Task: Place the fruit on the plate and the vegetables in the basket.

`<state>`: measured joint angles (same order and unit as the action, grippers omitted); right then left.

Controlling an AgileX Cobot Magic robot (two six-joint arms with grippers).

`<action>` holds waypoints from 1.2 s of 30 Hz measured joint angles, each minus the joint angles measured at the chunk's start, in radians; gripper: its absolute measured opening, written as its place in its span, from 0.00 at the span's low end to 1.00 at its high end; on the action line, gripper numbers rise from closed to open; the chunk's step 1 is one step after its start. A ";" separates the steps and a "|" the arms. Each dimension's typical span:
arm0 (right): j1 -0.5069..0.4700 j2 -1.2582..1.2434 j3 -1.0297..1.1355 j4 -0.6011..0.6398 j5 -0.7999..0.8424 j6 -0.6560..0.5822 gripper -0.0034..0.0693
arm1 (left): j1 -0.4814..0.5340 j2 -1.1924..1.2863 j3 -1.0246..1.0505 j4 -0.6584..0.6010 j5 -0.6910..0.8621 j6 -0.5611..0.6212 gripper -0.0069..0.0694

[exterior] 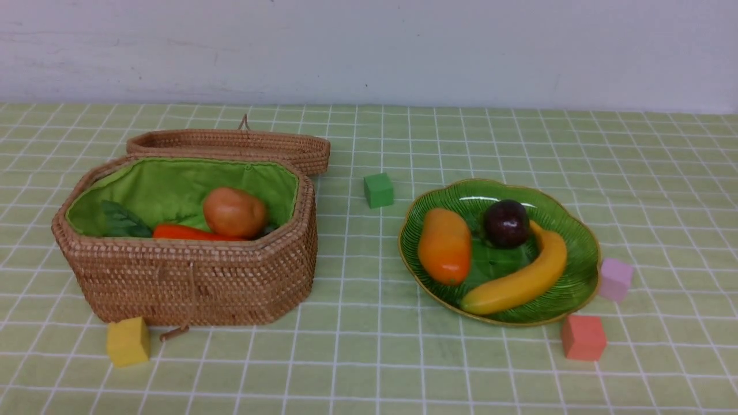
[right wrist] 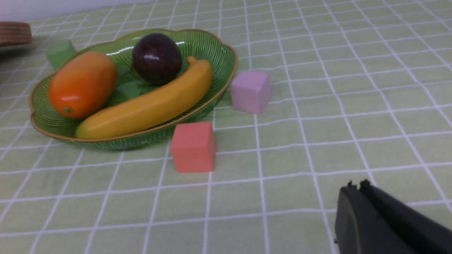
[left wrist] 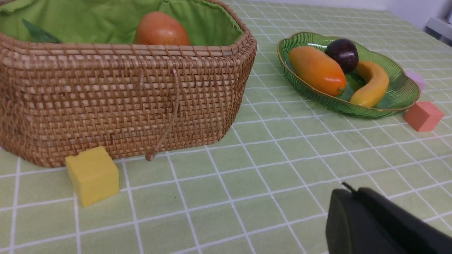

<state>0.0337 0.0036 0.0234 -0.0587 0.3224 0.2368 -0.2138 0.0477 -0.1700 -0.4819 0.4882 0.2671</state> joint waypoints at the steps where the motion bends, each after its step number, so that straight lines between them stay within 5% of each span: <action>1: -0.001 -0.008 0.001 0.001 0.008 -0.013 0.02 | 0.000 0.000 0.000 -0.001 0.000 0.000 0.09; 12: -0.001 -0.014 -0.004 0.026 0.053 -0.088 0.02 | 0.000 0.000 0.000 0.000 0.000 0.000 0.10; 20: -0.002 -0.014 -0.007 0.202 0.071 -0.384 0.02 | 0.000 0.000 0.000 0.000 0.000 0.000 0.12; 36: -0.002 -0.014 -0.007 0.209 0.072 -0.407 0.03 | 0.000 0.000 0.000 0.000 0.000 0.000 0.13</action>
<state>0.0314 -0.0102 0.0165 0.1503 0.3939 -0.1702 -0.2138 0.0477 -0.1700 -0.4823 0.4882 0.2671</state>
